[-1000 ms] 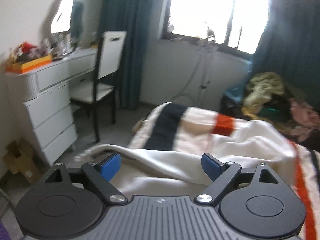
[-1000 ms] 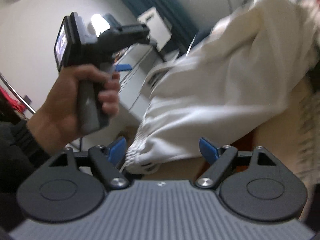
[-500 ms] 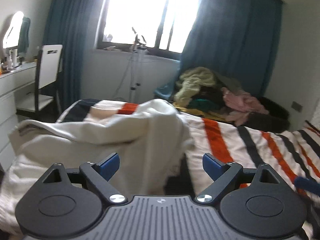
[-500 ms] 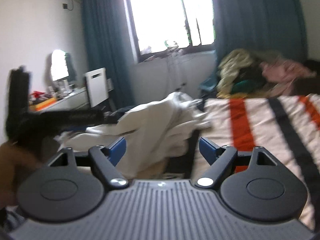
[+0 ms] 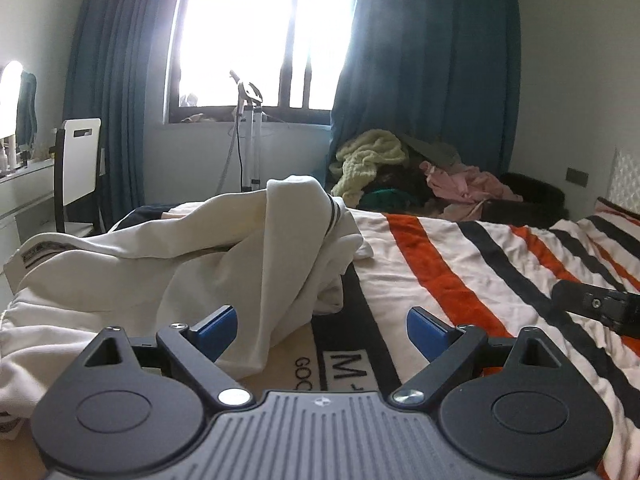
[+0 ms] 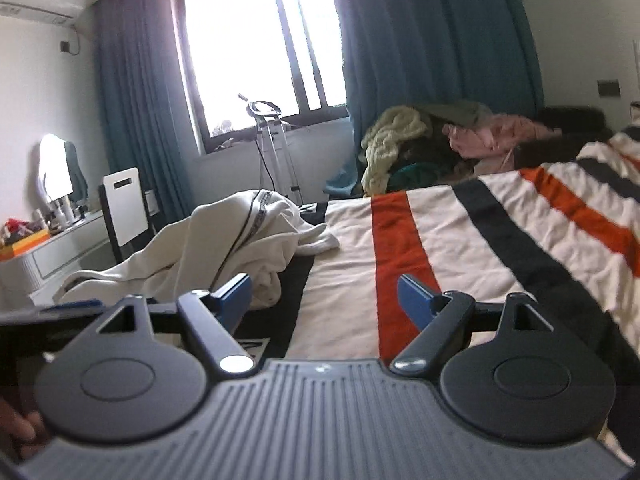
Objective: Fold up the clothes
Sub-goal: 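Open both grippers and lay the sweatshirt flat on the bed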
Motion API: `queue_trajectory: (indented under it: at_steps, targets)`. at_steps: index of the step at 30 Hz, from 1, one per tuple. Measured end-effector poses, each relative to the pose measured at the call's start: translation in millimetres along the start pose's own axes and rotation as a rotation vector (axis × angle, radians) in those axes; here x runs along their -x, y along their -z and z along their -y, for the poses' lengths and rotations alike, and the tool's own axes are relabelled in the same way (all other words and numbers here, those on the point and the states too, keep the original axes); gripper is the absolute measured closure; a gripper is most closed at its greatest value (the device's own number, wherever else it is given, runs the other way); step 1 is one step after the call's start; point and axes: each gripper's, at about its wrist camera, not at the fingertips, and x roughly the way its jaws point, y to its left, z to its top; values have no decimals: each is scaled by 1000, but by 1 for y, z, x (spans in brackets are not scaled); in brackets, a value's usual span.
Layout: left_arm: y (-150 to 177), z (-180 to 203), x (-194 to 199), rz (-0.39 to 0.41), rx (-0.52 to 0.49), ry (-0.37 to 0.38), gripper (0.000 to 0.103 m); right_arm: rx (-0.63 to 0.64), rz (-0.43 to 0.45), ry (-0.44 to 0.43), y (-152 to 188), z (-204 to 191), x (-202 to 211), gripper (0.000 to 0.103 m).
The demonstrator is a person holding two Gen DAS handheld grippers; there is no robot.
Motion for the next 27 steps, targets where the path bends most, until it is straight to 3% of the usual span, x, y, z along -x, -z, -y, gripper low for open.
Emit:
queue_trajectory:
  at_steps: [18, 25, 27]
  targets:
    - [-2, -15, -12, -57, 54, 1, 9, 14, -13, 53, 8, -7, 3, 21]
    - [-57, -36, -50, -34, 170, -20, 9, -1, -28, 66, 8, -1, 5, 21]
    - [-71, -46, -69, -34, 194, 24, 11, -15, -40, 69, 8, 2, 2, 21]
